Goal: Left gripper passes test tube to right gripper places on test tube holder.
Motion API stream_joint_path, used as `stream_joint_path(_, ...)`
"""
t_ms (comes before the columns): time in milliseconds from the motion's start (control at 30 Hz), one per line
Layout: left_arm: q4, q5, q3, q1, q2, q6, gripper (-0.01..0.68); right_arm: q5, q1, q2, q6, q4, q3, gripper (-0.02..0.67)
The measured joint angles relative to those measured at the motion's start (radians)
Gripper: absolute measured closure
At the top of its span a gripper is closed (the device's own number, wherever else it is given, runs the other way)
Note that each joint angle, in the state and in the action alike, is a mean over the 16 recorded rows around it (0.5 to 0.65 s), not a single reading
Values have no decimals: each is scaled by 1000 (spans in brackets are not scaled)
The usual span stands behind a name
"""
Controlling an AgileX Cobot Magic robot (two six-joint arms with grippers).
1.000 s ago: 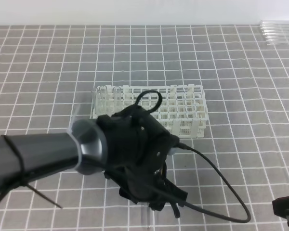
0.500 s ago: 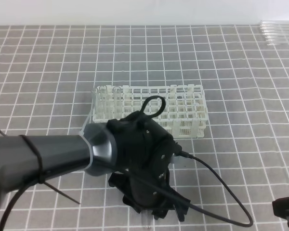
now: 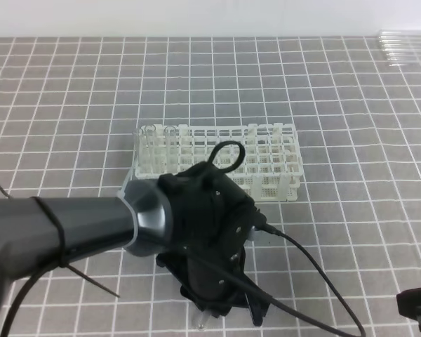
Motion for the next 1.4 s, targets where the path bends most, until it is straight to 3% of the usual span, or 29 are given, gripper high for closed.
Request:
stream_joint_path(367,69,14,-50,1,-63,87,624,0,0,0,0,2,0,662)
stream_joint_path(767,145,-62,5,12,-354,114,596,8,0,0,0,56,-27,662)
stream_joint_path(1033,162,-219,257,70,-603,67,602,21,4,19,-4,106,-113,662)
stream_joint_path(1233,154,-480,523,132,-800,11,614,10,61,90,-21,137,-206,662)
stream_joint_path(1400,149,-756,726,165,-909,-31,602,-54,180,187,-36,132,-296,662)
